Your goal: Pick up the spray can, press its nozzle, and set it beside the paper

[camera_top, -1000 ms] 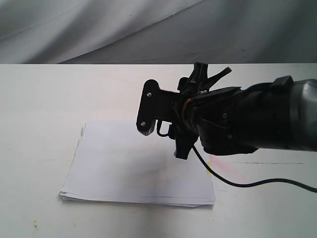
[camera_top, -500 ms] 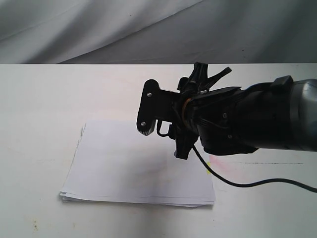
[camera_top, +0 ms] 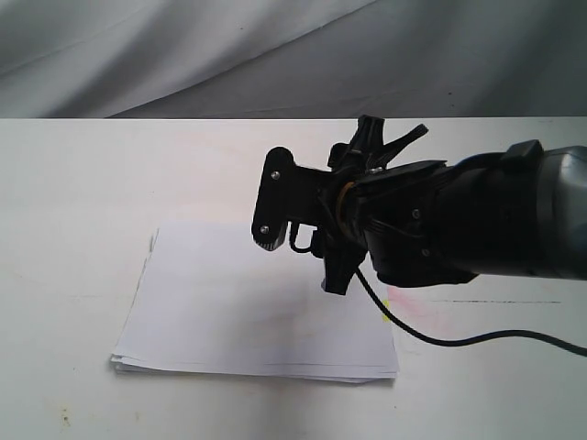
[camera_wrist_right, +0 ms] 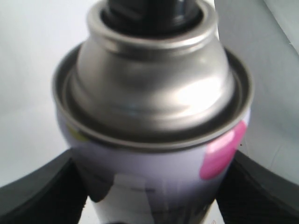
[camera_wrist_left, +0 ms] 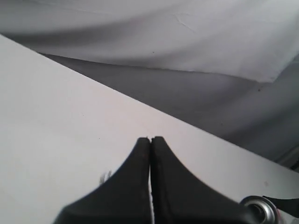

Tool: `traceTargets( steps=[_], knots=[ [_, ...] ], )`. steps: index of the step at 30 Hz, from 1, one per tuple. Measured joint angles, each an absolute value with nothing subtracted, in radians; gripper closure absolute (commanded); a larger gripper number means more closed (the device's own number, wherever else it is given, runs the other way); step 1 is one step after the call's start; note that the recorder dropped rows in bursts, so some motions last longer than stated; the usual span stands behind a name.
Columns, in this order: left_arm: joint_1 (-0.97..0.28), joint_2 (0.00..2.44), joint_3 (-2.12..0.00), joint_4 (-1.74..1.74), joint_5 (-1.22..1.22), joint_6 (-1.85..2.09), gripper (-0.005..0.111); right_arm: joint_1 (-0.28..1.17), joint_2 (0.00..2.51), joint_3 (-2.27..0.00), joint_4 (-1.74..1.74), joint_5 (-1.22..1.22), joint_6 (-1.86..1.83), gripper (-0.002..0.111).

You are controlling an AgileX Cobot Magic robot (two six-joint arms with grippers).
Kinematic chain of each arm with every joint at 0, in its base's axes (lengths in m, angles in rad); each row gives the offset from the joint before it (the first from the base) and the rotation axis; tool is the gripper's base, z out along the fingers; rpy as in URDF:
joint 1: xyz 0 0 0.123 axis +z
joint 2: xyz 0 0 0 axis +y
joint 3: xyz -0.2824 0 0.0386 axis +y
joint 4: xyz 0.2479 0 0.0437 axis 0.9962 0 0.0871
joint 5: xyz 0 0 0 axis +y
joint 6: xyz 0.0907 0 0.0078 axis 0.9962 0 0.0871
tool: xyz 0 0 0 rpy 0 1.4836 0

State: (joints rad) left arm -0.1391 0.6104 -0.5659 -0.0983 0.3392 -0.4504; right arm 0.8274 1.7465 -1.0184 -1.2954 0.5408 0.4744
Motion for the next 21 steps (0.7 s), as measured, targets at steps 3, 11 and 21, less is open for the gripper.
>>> traceTargets(
  steps=[3,11,21],
  knots=[
    [-0.139,0.785,-0.742,-0.109,0.425,-0.334,0.107,0.827,1.747,-1.018,-1.295,0.539,0.474,0.108],
    [-0.137,1.298,-1.224,-0.544,0.614,0.209,0.107,0.827,1.747,-1.018,-1.295,0.539,0.474,0.108],
    [0.145,1.728,-1.277,-1.308,1.159,0.933,0.107,0.827,1.747,-1.018,-1.295,0.539,0.474,0.108]
  ],
)
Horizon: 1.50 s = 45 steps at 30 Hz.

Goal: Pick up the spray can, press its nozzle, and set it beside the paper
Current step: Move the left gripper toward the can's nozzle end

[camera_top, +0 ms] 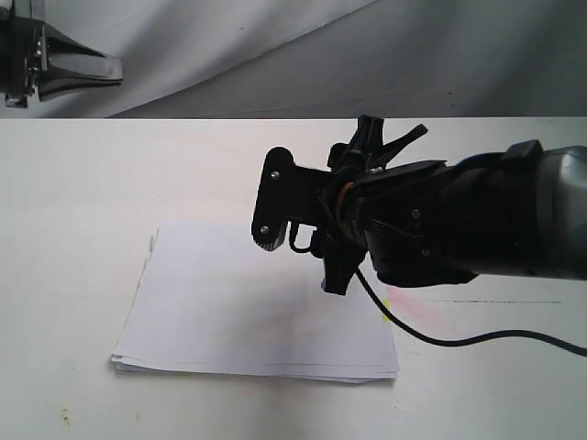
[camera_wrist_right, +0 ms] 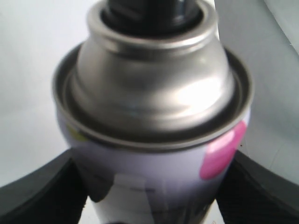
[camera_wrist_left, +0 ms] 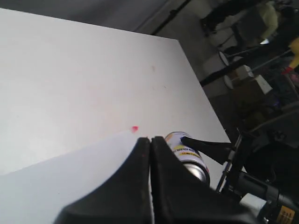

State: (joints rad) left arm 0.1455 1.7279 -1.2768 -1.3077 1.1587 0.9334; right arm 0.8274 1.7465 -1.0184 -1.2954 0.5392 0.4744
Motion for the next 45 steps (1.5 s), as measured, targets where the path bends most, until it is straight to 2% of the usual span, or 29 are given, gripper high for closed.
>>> traceTargets(
  steps=[4,8,15,21,35,45],
  knots=[
    [0.145,1.74,-1.114,-1.496,1.172,1.223,0.107,0.827,1.747,-1.018,-1.296,0.539,0.474,0.108],
    [0.145,1.774,-1.04,-1.537,1.187,1.338,0.107,0.827,1.747,-1.018,-1.298,0.539,0.474,0.108],
    [0.052,1.892,-1.032,-1.545,1.204,1.445,0.107,0.827,1.747,-1.018,-1.3,0.535,0.474,0.108],
    [-0.048,1.899,-1.029,-1.575,1.21,1.51,0.107,0.827,1.747,-1.018,-1.3,0.535,0.474,0.108],
    [-0.114,1.883,-1.029,-1.536,1.212,1.533,0.107,0.827,1.747,-1.018,-1.3,0.535,0.474,0.108],
    [-0.116,1.853,-1.029,-1.526,1.212,1.777,0.107,0.827,1.747,-1.018,-1.3,0.535,0.474,0.108]
  ],
)
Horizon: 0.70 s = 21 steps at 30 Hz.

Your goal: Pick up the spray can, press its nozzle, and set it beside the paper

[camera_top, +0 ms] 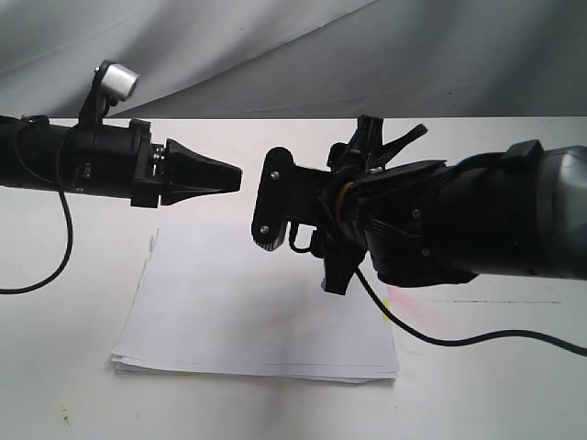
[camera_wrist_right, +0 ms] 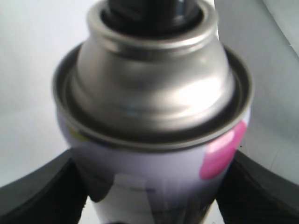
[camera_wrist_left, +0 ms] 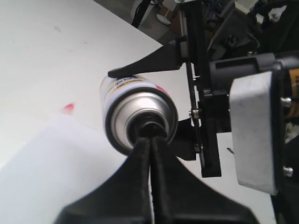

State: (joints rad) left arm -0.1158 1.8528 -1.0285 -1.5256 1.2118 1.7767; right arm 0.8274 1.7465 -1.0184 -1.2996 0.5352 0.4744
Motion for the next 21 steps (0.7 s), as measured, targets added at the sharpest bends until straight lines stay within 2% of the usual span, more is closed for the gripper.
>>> traceTargets(
  steps=[4,21],
  knots=[
    [-0.116,1.826,-1.029,-1.503,1.212,1.879,0.107,0.827,1.747,-1.018,-1.3,0.535,0.474,0.108],
    [-0.116,1.823,-1.029,-1.479,1.173,1.899,0.107,0.827,1.747,-1.018,-1.298,0.535,0.474,0.108]
  ],
)
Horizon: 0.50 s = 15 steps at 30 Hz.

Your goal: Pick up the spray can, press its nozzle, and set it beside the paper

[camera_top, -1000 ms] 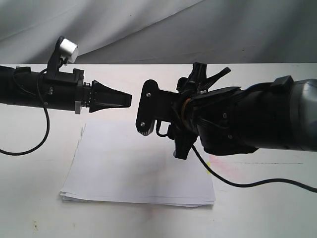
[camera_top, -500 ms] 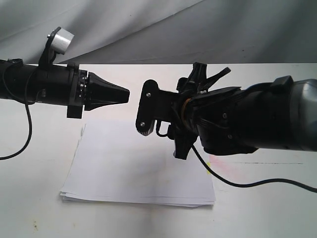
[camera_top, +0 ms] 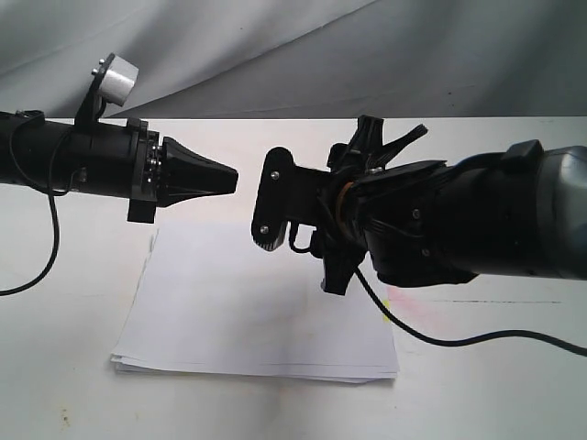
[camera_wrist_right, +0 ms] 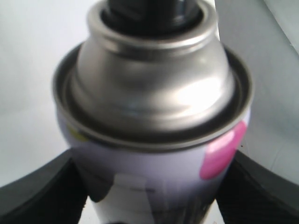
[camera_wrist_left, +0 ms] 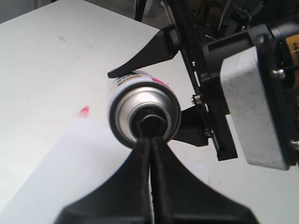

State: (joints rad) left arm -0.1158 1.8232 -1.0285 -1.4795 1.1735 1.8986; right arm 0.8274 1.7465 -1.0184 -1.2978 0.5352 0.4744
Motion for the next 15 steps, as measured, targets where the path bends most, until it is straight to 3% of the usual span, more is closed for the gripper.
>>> traceTargets(
  steps=[15],
  knots=[
    [-0.116,1.823,-1.029,-1.479,1.203,1.909,0.107,0.827,1.747,-1.018,-1.298,0.535,0.474,0.108]
  ],
)
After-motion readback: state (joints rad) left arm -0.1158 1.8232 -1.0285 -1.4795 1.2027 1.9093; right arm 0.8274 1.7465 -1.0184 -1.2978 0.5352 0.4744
